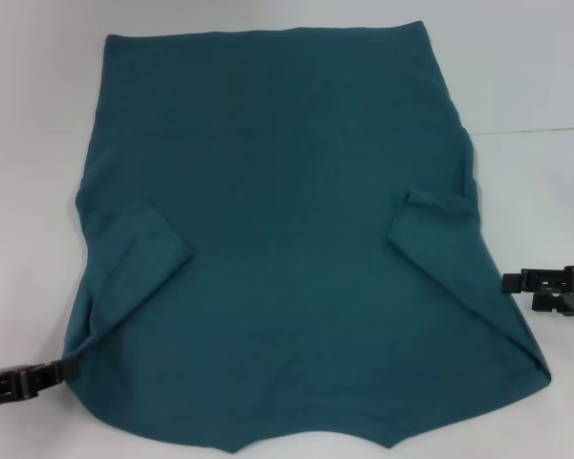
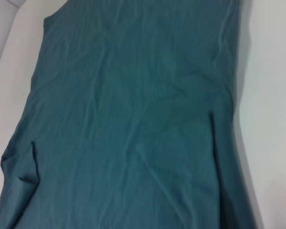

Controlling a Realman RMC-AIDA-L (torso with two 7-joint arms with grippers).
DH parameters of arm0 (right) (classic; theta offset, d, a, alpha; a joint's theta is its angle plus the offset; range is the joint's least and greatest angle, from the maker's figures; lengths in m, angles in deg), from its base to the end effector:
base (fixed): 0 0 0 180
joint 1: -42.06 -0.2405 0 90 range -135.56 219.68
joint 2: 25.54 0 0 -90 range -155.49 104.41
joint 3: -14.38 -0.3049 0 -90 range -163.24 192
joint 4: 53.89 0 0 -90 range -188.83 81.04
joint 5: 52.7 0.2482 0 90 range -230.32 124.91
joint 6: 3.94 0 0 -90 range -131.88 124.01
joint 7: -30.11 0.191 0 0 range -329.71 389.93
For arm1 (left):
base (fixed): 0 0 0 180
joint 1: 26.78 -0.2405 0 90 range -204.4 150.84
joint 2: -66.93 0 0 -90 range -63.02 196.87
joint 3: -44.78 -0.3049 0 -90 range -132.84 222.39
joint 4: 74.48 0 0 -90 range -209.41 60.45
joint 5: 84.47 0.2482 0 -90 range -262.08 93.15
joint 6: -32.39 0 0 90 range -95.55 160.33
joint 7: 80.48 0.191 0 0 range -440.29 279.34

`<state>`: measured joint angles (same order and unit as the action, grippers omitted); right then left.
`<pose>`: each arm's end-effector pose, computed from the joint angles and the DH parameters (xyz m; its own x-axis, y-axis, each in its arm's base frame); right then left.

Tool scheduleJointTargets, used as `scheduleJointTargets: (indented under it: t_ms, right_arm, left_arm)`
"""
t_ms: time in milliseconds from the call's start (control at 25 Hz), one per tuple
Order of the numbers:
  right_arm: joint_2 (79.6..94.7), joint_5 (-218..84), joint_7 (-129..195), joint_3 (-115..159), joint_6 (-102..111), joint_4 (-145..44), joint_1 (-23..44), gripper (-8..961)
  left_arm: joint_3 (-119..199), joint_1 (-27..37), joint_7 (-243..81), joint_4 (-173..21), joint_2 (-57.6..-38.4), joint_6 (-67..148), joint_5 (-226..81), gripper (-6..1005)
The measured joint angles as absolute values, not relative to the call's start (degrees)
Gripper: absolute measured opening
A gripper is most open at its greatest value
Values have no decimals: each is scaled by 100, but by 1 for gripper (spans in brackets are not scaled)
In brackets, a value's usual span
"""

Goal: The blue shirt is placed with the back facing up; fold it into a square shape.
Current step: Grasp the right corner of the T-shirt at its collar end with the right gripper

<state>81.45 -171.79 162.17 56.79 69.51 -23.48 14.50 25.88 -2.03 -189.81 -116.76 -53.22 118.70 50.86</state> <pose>0.4261 0.4138 0.0127 0.0655 -0.8614 -0.5037 -0.9978 -0.0530 -0.0390 -0.4117 0.3561 -0.0315 0.3090 0.7994 0.5153 0.9445 -0.3216 -0.0675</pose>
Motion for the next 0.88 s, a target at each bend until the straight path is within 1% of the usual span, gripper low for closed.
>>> scheduleJointTargets:
  t_ms: [880]
  right_arm:
    - [8278, -17482, 16245, 5728, 6683, -2359, 1327, 837]
  left_arm:
    - [2600, -155, -18990, -11649, -5322, 11867, 5088, 50]
